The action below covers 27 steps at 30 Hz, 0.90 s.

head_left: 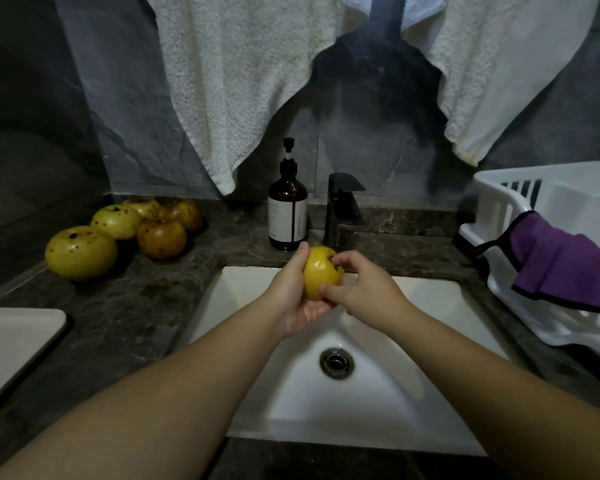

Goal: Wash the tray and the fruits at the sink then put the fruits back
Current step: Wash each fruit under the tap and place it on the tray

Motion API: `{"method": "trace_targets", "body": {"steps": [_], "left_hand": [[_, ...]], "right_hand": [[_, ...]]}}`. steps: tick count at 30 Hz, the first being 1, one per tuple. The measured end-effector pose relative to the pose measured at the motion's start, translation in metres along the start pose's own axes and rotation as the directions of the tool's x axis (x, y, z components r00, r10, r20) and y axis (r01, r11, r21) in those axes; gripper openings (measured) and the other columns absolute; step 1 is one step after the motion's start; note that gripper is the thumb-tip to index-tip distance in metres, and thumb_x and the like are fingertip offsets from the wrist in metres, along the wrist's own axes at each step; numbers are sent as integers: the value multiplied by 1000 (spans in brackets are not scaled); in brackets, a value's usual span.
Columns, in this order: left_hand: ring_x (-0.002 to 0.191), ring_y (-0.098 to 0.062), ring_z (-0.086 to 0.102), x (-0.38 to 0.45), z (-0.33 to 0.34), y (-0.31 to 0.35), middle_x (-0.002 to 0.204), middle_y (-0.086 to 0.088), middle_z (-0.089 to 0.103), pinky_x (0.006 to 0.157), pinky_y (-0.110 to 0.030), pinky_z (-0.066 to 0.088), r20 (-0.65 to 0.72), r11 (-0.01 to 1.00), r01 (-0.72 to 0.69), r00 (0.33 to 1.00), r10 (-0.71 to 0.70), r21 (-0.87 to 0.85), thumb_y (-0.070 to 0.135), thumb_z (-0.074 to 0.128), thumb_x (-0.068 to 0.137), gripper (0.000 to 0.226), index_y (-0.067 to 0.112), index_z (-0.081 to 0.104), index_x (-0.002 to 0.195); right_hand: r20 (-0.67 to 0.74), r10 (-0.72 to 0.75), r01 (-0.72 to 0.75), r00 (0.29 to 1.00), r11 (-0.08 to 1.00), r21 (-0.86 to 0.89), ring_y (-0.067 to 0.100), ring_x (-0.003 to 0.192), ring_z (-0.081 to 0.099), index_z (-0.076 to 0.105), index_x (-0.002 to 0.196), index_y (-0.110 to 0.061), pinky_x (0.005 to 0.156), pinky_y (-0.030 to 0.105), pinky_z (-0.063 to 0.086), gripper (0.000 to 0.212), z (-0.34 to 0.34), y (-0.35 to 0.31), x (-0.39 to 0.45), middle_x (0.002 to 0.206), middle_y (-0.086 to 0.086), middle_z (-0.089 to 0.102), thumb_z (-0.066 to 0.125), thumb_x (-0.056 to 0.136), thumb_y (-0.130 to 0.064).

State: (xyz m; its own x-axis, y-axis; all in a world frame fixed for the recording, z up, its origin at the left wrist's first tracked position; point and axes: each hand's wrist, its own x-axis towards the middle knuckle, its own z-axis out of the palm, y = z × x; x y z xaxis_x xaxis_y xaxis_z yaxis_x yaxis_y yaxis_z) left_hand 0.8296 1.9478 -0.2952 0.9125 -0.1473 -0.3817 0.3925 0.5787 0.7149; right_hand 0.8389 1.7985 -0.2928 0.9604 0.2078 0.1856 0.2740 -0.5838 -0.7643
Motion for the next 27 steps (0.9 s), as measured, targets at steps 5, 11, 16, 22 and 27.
{"method": "trace_targets", "body": {"steps": [5, 11, 16, 22, 27], "left_hand": [[103, -39, 74, 1, 3, -3, 129, -20, 65, 76, -54, 64, -51, 990, -110, 992, 115, 88, 61, 55, 100, 47, 26, 55, 131], [96, -32, 73, 3, 14, -17, 117, -11, 63, 80, -53, 65, -56, 808, -267, 937, 346, 525, 63, 40, 104, 24, 41, 46, 110], [74, -30, 78, -7, 10, -8, 91, -15, 78, 71, -42, 65, -58, 859, -99, 987, 148, 502, 76, 48, 94, 49, 33, 59, 114], [97, -24, 69, -5, 8, -12, 106, 1, 65, 86, -55, 62, 58, 481, -366, 839, 541, 797, 76, 50, 87, 48, 35, 56, 110], [84, -31, 79, -12, 16, -8, 111, -15, 73, 83, -52, 64, -7, 864, -192, 975, 221, 465, 76, 53, 90, 53, 33, 61, 119]], "right_hand": [[83, 200, -214, 976, 948, 236, 26, 95, 69, 47, 111, -27, 62, 41, 59, 38, -4, -8, 0, 113, 6, 61, 64, 91, -55], [217, 394, -449, 893, 803, 392, 18, 55, 60, 46, 124, -37, 48, 22, 40, 56, -2, -10, 3, 87, 11, 67, 35, 91, -81], [38, 65, -71, 997, 975, 212, 21, 83, 66, 51, 122, -42, 52, 27, 48, 37, -1, 2, 5, 114, 6, 61, 50, 91, -62], [309, 420, -521, 853, 706, 480, 17, 49, 61, 56, 120, -30, 42, 22, 44, 65, 6, -6, 1, 71, 11, 67, 40, 87, -85], [-88, 11, 6, 996, 982, 187, 24, 84, 68, 51, 129, -38, 59, 37, 56, 57, 0, -1, 1, 111, 5, 62, 42, 86, -74]]}}
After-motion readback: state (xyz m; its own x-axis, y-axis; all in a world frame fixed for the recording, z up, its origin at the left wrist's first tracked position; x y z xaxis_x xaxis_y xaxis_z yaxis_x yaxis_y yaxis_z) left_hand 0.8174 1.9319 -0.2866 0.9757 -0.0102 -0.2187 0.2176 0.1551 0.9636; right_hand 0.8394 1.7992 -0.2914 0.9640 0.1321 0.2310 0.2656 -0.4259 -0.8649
